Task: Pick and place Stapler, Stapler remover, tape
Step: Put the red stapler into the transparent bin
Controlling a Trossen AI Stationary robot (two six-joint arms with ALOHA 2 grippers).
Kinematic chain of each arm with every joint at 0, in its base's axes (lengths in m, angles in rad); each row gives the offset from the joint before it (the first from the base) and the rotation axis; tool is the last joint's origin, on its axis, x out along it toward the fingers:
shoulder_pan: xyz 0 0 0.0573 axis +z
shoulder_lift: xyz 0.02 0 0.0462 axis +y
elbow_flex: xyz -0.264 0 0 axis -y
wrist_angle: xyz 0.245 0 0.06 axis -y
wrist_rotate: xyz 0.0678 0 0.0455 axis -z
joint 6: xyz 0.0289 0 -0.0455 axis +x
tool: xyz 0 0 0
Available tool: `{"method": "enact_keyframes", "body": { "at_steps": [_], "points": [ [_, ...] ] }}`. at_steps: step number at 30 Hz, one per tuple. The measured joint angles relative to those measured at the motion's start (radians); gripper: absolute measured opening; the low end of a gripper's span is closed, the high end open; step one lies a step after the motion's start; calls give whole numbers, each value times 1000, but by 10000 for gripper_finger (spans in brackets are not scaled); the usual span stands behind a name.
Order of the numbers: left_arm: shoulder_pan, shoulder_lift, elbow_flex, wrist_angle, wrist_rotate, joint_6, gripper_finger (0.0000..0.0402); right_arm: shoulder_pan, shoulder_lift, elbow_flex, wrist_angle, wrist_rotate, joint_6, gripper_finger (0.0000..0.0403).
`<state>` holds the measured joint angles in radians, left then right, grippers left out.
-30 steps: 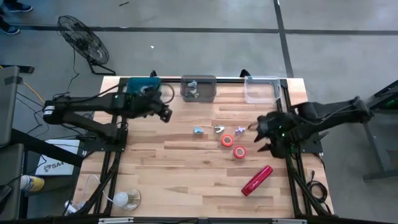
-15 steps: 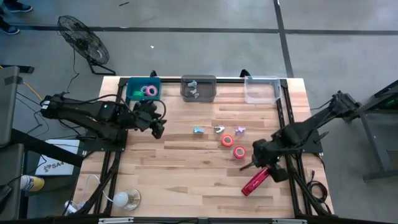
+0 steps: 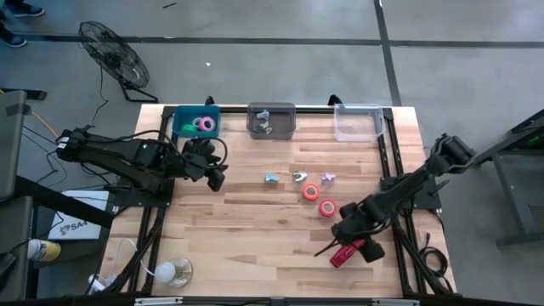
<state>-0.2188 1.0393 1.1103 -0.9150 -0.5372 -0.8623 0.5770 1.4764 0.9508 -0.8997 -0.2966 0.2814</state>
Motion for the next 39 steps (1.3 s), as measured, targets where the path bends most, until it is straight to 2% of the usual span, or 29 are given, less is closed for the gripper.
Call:
{"method": "enact_keyframes", "body": {
  "at_steps": [5,11,19,23,29,34,39],
  "points": [
    [0,0,0,0,4,0,182,26,95,0,14,18,-31,341],
    [0,0,0,0,5,0,182,68,195,0,33,108,-54,350],
    [0,0,0,0,6,0,182,108,256,1,107,158,-58,350],
    [0,0,0,0,6,0,182,132,258,0,126,224,-52,351],
    [0,0,0,0,6,10,182,166,259,-1,159,268,-142,348],
    [0,0,0,0,8,20,182,204,259,-1,221,294,-183,333],
    [0,0,0,0,15,20,182,237,259,-1,251,318,-182,299]
  ]
}}
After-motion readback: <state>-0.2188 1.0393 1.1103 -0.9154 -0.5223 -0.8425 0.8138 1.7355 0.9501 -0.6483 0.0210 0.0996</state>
